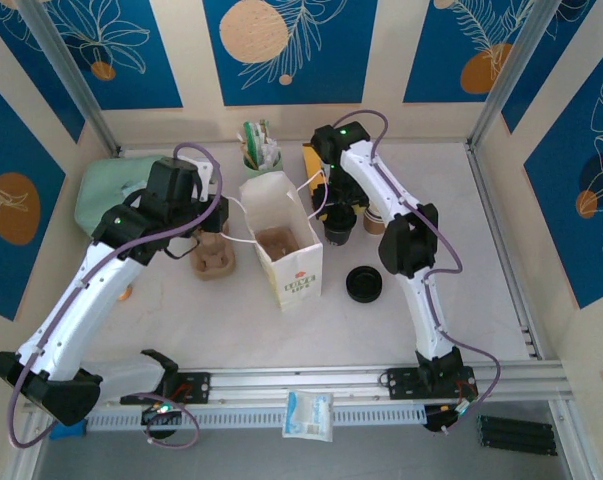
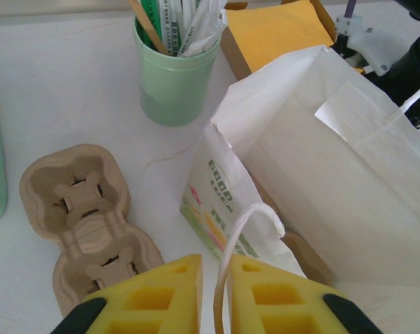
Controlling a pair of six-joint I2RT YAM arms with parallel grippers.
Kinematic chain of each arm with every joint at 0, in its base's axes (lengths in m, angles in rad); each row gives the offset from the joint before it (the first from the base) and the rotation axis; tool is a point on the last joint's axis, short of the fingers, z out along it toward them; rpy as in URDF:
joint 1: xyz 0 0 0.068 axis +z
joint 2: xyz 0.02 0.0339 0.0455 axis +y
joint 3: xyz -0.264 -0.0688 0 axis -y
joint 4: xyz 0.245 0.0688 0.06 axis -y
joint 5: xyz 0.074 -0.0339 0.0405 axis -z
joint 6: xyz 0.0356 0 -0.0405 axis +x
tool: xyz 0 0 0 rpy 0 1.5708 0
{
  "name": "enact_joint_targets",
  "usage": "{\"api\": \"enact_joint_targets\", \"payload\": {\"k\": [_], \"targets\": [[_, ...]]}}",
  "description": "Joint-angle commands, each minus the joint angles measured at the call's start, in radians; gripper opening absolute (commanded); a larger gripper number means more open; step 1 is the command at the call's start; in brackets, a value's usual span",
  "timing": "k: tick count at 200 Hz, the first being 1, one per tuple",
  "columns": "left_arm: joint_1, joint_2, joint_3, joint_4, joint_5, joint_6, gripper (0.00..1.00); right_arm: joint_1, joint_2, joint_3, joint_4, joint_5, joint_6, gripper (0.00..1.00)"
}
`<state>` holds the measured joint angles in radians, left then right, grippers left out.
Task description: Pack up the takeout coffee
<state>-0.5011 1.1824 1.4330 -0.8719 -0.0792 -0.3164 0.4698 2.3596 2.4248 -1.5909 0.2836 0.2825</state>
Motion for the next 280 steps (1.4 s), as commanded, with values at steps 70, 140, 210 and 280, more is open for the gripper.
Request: {"api": "enact_joint_targets", "payload": {"k": [70, 140, 210, 280], "targets": [[0.010, -0.024, -0.014, 0.024, 0.016, -0.012, 0.18, 0.010, 0.031, -0.021, -0.027, 0.018, -0.013, 0.77], [0.010, -0.023, -0.013, 0.025, 0.022, -0.014, 0.18, 0.014, 0.012, -0.009, -0.031, 0.017, -0.011, 0.68], [0.010, -0.020, -0.012, 0.027, 0.029, -0.020, 0.18, 0.016, -0.022, 0.000, -0.032, 0.021, -0.010, 0.66], [0.009, -0.018, -0.011, 0.028, 0.035, -0.024, 0.17, 0.017, -0.034, -0.001, -0.031, 0.021, -0.010, 0.66]]}}
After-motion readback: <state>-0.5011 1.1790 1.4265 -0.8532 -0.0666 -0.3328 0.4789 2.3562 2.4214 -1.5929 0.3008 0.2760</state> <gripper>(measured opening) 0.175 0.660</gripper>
